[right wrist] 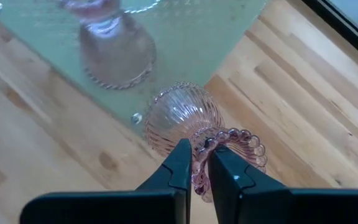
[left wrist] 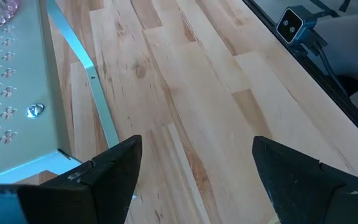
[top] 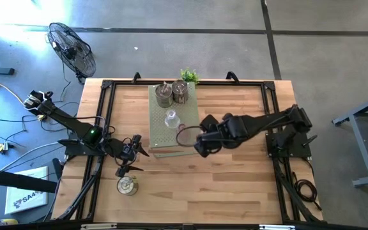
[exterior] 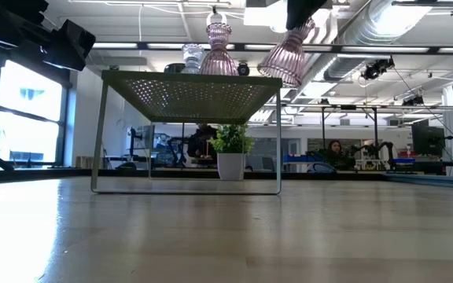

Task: Pick & Place candle stick holders
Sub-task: Put the pink candle holder on the shelf

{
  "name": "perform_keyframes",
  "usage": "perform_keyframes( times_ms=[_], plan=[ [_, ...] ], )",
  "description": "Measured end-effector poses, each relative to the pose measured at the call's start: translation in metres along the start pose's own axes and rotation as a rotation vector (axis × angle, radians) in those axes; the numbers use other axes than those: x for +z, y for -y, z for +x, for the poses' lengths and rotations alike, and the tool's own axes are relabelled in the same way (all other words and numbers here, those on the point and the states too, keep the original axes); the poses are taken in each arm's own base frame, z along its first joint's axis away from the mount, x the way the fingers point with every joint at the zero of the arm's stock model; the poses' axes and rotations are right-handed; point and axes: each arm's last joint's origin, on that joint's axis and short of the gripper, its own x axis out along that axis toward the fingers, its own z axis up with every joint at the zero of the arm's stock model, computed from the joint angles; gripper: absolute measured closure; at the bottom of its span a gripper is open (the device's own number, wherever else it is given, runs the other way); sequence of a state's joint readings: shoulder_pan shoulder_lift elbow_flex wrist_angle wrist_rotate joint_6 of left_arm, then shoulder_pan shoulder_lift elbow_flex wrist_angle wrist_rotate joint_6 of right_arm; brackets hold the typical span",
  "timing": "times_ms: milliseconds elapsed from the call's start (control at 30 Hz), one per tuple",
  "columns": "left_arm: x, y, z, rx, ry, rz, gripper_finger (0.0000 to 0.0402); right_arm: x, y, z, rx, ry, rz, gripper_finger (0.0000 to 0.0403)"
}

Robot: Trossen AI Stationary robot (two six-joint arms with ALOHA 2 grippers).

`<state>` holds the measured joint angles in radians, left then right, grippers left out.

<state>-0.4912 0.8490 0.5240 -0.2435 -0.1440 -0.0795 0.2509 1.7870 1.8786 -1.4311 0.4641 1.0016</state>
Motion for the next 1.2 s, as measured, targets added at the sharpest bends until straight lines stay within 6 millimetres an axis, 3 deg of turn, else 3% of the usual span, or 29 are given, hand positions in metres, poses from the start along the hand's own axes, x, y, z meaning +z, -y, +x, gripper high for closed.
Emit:
perform_keyframes(
  times_ms=[500, 1033, 1200],
  plan=[
    [0.000, 0.000, 0.000, 0.004, 0.000, 0.031, 0.0101, 0.023, -0.004, 0.029, 0.042, -0.033, -0.019, 0.0378],
    [0.000, 0.000, 0.000, 0.006, 0.001, 0.075, 0.0101, 0.030, -0.013, 0.031, 0.134, 0.016, -0.020, 0.0378],
    [0.000, 0.000, 0.000, 0.008, 0.001, 0.076, 0.0101, 0.034, -0.011, 0.021, 0.139, 0.011, -0.023, 0.0378]
  ],
)
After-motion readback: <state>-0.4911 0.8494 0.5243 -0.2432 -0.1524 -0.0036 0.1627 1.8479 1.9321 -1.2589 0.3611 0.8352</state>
